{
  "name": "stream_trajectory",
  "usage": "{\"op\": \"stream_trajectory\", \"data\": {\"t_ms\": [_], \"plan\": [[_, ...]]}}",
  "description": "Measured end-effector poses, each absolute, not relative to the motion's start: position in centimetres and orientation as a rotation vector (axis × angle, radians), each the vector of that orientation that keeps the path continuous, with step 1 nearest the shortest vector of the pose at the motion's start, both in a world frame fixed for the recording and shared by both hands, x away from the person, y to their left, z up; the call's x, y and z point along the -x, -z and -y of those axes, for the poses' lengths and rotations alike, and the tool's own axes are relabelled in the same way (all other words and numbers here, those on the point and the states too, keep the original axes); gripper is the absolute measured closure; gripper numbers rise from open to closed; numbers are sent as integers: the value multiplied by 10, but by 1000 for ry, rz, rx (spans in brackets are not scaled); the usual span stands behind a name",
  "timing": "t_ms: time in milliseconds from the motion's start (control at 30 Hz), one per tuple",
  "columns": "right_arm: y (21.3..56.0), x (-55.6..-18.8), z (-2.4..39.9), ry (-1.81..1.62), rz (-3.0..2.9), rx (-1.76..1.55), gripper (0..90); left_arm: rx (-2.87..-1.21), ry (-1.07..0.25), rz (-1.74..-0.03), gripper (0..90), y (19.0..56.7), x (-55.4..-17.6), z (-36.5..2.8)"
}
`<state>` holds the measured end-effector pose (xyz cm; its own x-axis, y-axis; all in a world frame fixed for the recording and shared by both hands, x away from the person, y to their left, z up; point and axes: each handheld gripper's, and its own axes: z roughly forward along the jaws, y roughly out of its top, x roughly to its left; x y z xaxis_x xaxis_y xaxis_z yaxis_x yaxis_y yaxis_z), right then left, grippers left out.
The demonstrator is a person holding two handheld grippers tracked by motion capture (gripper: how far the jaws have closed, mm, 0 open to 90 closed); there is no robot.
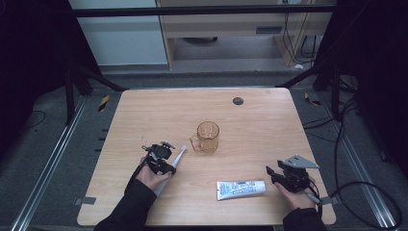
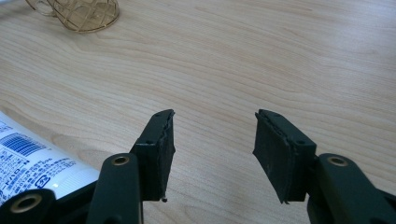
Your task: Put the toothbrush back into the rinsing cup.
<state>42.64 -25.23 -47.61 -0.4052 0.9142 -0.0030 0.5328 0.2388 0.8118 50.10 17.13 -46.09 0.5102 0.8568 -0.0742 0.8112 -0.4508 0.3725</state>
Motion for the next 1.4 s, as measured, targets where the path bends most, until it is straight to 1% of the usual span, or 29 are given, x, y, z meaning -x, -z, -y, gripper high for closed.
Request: {"op": "stream_trajectory", "data": {"t_ms": [100,233,367,467,500,600,667,700,800,1000,1300,1400], "plan": [[476,-426,253,-1040,-2031,-1321,473,-2371,-206,-1382,672,454,-499,-174],[476,-426,252,-1036,-2029,-1321,473,-2298,-286,-1369,672,437,-494,-183],[476,-426,252,-1034,-2027,-1316,471,-2242,-318,-1356,672,427,-492,-188],[476,-426,253,-1036,-2019,-1317,467,-2161,-372,-1350,673,413,-489,-196],[476,-426,253,-1036,-2019,-1317,467,-2161,-372,-1350,673,413,-489,-196],[476,-426,253,-1033,-2009,-1311,461,-2087,-439,-1336,673,399,-488,-207],[476,-426,253,-1032,-2004,-1311,459,-2071,-454,-1333,673,396,-487,-209],[476,-426,253,-1034,-2002,-1312,458,-2035,-486,-1326,673,389,-486,-213],[476,-426,252,-1033,-1998,-1316,455,-1977,-528,-1316,673,378,-486,-217],[476,-426,252,-1034,-1985,-1311,441,-1886,-595,-1295,673,361,-494,-214],[476,-426,254,-1030,-1971,-1308,427,-1773,-664,-1269,673,349,-513,-201],[476,-426,254,-1030,-1968,-1308,423,-1749,-667,-1253,673,347,-517,-196]]}}
